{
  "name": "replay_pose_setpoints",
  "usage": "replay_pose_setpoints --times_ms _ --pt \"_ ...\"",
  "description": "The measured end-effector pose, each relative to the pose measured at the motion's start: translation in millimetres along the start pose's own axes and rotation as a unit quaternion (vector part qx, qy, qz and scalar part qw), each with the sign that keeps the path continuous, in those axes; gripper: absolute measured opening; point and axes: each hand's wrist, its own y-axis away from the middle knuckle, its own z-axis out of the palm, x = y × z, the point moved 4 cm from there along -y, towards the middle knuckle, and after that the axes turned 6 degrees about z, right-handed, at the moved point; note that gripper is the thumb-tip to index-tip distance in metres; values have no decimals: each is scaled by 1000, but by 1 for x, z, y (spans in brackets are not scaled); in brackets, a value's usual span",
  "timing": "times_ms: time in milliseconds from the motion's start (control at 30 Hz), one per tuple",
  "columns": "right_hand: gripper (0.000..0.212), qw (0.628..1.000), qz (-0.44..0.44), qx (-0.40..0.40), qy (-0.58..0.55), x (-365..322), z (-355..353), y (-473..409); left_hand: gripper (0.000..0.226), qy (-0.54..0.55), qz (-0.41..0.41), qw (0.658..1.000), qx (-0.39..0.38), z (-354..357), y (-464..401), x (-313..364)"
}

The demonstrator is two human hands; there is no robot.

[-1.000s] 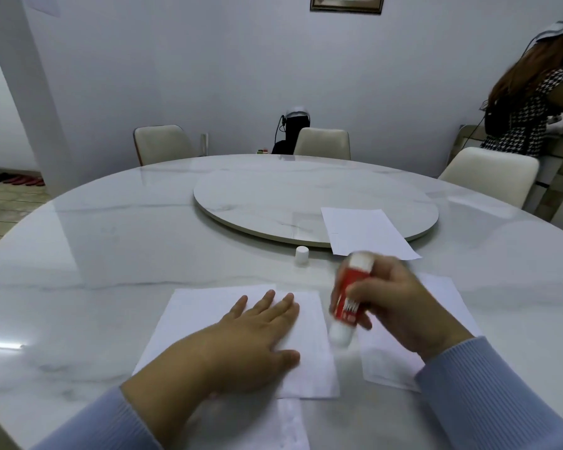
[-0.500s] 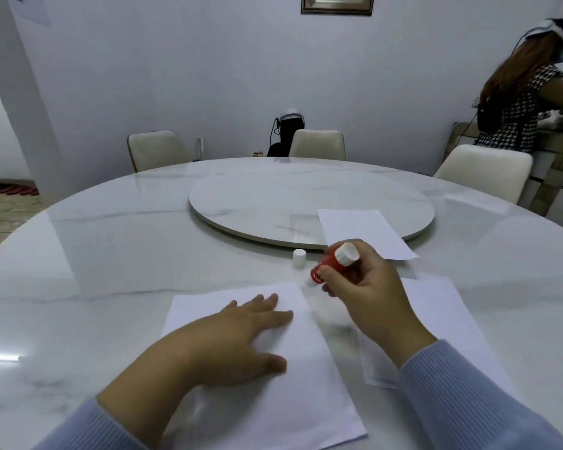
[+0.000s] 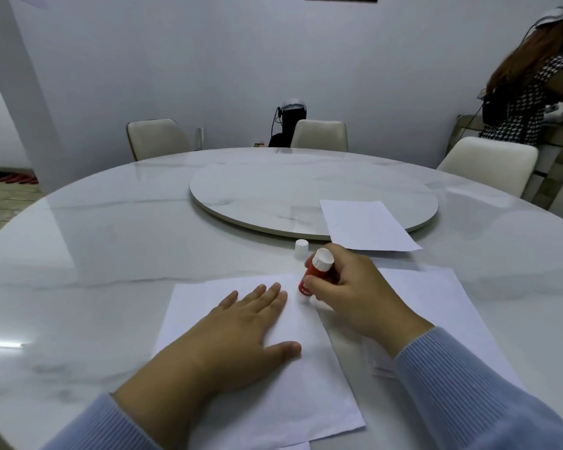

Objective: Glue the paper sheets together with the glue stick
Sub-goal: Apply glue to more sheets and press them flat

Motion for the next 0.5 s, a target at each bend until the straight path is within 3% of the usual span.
replay_pose_setpoints --times_ms 167,367,433,500 --pt "21 997 -20 -75 22 -19 -12 30 76 -1 0 1000 1 0 0 -1" --pt "25 971 -29 -239 2 -19 -10 51 77 11 -11 1000 4 -1 1 -1" --pt "13 960 -27 -261 -103 -19 -15 51 79 15 -30 999 10 -2 2 1" --pt "19 936 -51 -190 -290 -19 -33 42 81 8 -82 996 28 -3 4 2"
